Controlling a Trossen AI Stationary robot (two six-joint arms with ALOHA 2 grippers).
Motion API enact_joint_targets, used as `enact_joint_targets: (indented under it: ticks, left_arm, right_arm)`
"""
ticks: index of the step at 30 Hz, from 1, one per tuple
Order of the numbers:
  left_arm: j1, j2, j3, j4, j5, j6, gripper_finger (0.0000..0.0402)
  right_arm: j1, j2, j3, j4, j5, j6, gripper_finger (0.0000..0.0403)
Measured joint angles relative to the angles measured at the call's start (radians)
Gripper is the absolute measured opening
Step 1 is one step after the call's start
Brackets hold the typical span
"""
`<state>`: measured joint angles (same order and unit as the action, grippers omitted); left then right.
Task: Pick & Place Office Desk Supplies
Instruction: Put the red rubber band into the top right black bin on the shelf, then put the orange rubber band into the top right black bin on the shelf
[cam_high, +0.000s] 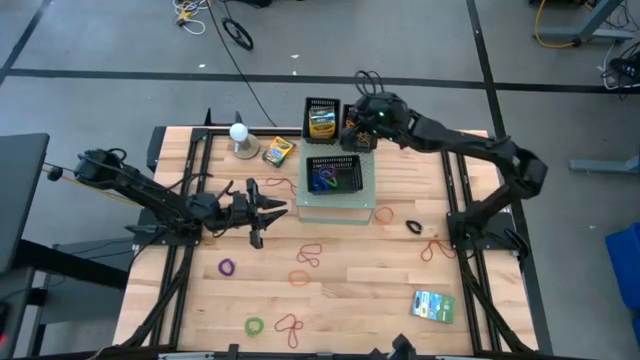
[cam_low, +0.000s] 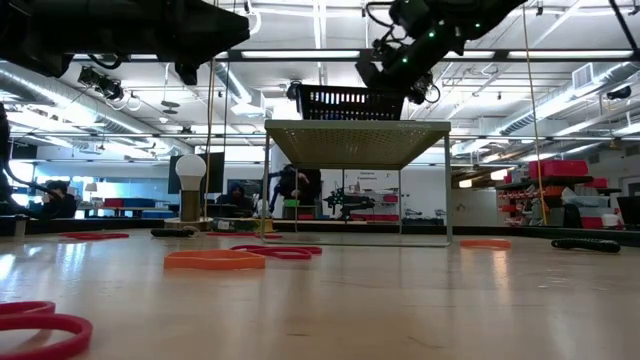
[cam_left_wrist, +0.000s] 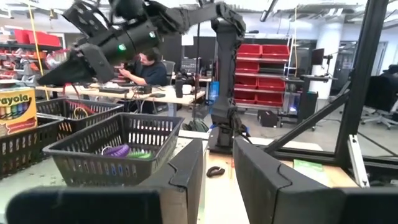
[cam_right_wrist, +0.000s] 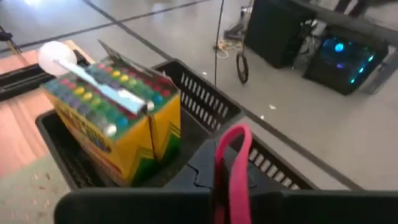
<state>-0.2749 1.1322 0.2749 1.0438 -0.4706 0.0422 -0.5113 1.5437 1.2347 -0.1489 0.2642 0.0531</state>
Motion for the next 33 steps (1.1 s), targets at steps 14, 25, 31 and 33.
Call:
enact_joint_targets:
  ticks: [14,25,31,33]
  left_arm:
    - [0.003,0.001,0.0,0.0,-0.008,-0.041,0.0096]
    - [0.003,0.001,0.0,-0.003,-0.017,-0.045,0.0096]
    - [0.002,0.001,0.0,-0.011,-0.002,-0.056,0.0096]
    - [0.003,0.001,0.0,-0.016,-0.004,-0.04,0.0096]
  right_arm:
    - [-0.014,0.042,0.053,-0.102,0.049,0.091,0.0118]
    - [0.003,-0.059,0.053,-0.125,0.104,0.043,0.0232]
    - [0.108,-0.205,-0.018,-0.173,0.1,-0.041,0.0153]
    - [0.159,-0.251,-0.099,-0.13,0.1,-0.044,0.0107]
